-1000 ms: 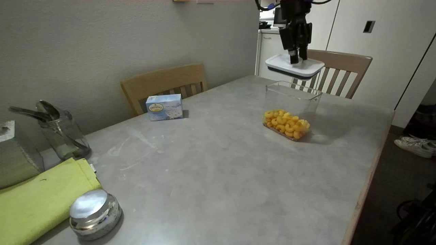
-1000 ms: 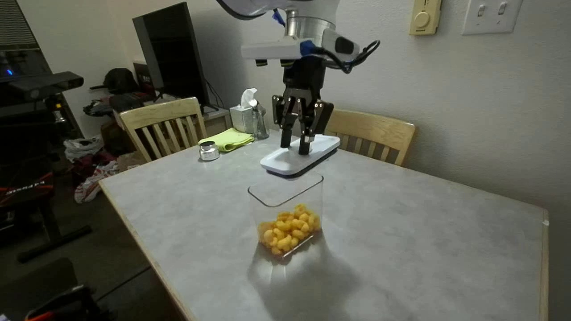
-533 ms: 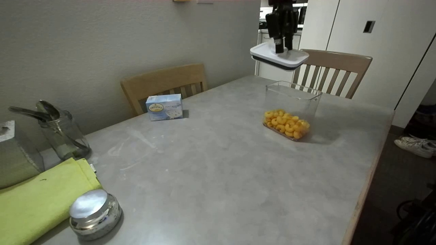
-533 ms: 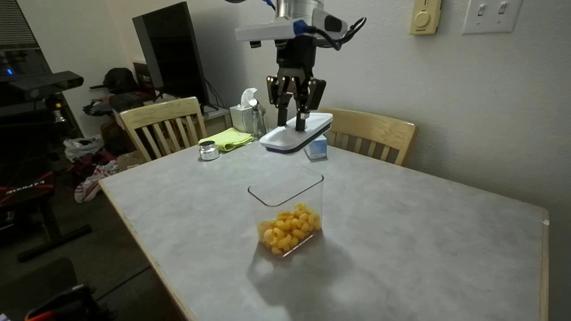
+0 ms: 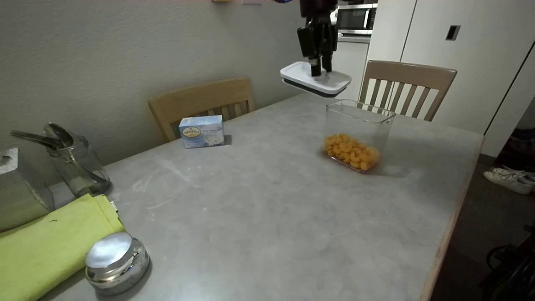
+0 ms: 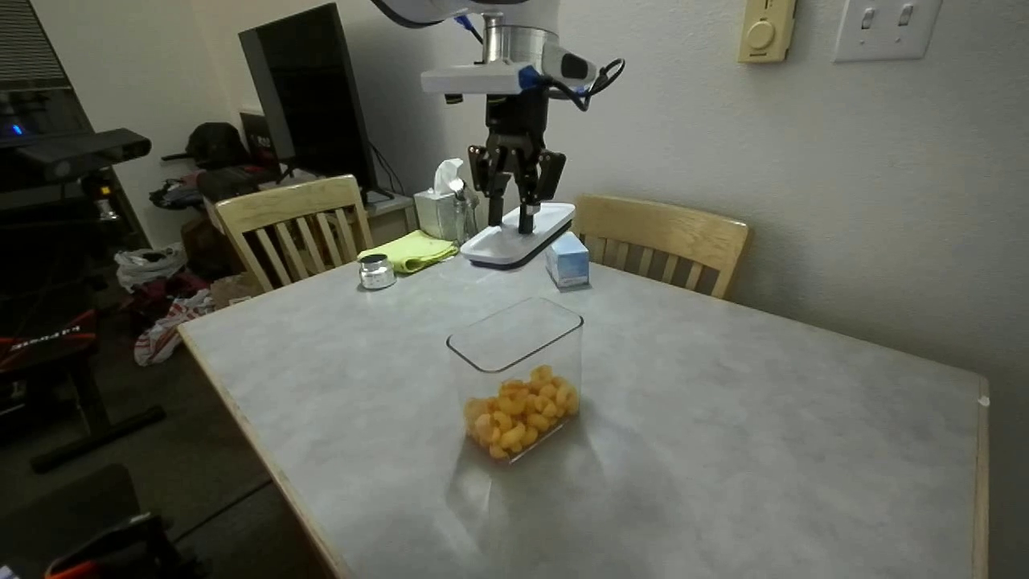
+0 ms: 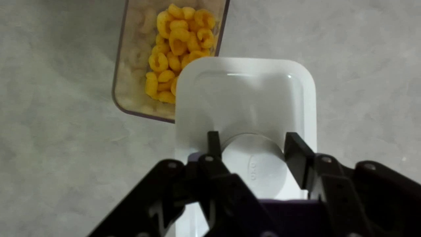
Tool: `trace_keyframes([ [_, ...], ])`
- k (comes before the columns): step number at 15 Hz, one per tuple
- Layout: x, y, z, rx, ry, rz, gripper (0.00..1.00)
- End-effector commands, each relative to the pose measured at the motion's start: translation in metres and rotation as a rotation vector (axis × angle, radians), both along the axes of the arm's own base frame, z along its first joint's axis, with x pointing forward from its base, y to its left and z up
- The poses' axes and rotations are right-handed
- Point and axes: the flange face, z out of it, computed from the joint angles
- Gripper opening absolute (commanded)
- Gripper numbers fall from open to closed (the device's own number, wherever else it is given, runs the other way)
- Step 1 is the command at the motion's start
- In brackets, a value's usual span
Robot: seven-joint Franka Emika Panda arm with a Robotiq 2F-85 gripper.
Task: Press down on the white lid then remove it from the top of food container and put it on the table
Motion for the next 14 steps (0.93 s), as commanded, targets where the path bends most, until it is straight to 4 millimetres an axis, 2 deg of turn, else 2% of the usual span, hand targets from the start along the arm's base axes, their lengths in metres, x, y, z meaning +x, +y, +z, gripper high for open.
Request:
trace_keyframes([
  [1,0.011,0.019,-0.013,0.046,0.019,-0.015,0.27],
  [7,0.016,0.055,-0.059,0.136,0.058,-0.010,0.27],
  [14,0.006,0.099,-0.119,0.090,0.119,-0.065,0.27],
])
